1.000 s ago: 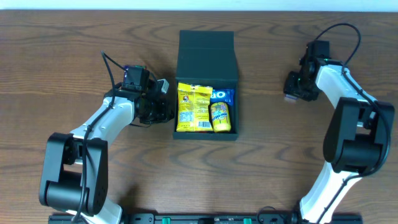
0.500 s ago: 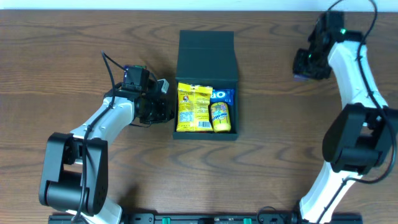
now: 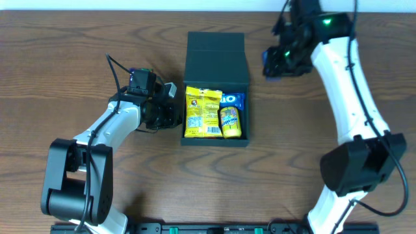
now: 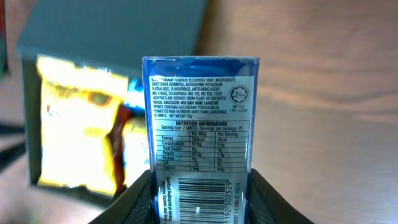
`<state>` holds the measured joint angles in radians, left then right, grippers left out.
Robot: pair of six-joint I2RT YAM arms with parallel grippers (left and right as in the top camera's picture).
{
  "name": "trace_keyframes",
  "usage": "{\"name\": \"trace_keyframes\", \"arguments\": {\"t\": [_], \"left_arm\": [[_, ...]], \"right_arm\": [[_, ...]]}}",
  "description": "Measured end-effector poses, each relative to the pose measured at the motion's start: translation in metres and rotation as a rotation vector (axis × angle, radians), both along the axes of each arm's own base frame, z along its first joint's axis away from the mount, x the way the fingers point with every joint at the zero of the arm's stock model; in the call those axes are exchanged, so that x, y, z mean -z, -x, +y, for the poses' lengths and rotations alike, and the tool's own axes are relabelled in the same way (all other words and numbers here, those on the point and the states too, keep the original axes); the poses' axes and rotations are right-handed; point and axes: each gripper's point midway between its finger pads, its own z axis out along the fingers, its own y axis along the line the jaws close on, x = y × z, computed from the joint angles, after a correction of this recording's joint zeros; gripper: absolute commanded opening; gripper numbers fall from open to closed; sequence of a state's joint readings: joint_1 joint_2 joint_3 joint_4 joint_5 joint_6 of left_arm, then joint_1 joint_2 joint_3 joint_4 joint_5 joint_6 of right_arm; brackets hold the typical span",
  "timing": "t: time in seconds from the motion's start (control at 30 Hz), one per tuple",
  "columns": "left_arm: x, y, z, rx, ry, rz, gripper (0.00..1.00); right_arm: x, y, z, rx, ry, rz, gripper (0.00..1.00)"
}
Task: Pack container
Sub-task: 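Lift the blue pack and carry it over the box, then lower the blue pack into the box's right edge and release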
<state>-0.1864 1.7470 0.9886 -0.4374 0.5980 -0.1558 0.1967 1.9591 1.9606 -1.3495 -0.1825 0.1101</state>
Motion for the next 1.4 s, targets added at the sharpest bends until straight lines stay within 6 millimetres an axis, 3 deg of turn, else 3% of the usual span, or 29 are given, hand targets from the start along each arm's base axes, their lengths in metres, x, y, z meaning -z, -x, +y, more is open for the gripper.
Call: {"name": "trace_keyframes", "arguments": {"t": [0.23, 0.53, 0.67, 0.87, 1.07, 1.23, 1.37, 1.4], "left_arm": [[0.001, 0.000, 0.001, 0.004, -0.008, -0.005, 0.06], [0.001, -0.001, 0.002, 0.002, -0.015, -0.006, 0.06], [0.001, -0.001, 0.002, 0.002, -0.015, -0.006, 0.06], [0.001, -0.001, 0.002, 0.002, -0.016, -0.006, 0.06], [0.002, -0.001, 0.003, 0.000, -0.022, -0.007, 0.06], [0.002, -0.001, 0.003, 0.000, -0.022, -0.007, 0.06], [0.002, 0.000, 0.003, 0.000, -0.022, -0.005, 0.06], [0.002, 0.000, 0.003, 0.000, -0.023, -0.004, 0.06]], "right_arm": [[0.052, 0.073, 0.042, -0.148, 0.040, 0.246, 0.02], [0.071, 0.110, 0.072, -0.250, 0.099, 0.313, 0.02], [0.078, 0.111, 0.062, -0.184, 0.207, 0.306, 0.02], [0.078, 0.096, 0.037, -0.056, 0.385, 0.221, 0.01], [0.075, 0.088, 0.042, -0.063, 0.472, 0.128, 0.03], [0.080, 0.095, 0.054, -0.106, 0.508, 0.098, 0.04], [0.084, 0.098, 0.056, -0.111, 0.522, 0.092, 0.18], [0.084, 0.097, 0.056, -0.107, 0.522, 0.089, 0.34]]}}
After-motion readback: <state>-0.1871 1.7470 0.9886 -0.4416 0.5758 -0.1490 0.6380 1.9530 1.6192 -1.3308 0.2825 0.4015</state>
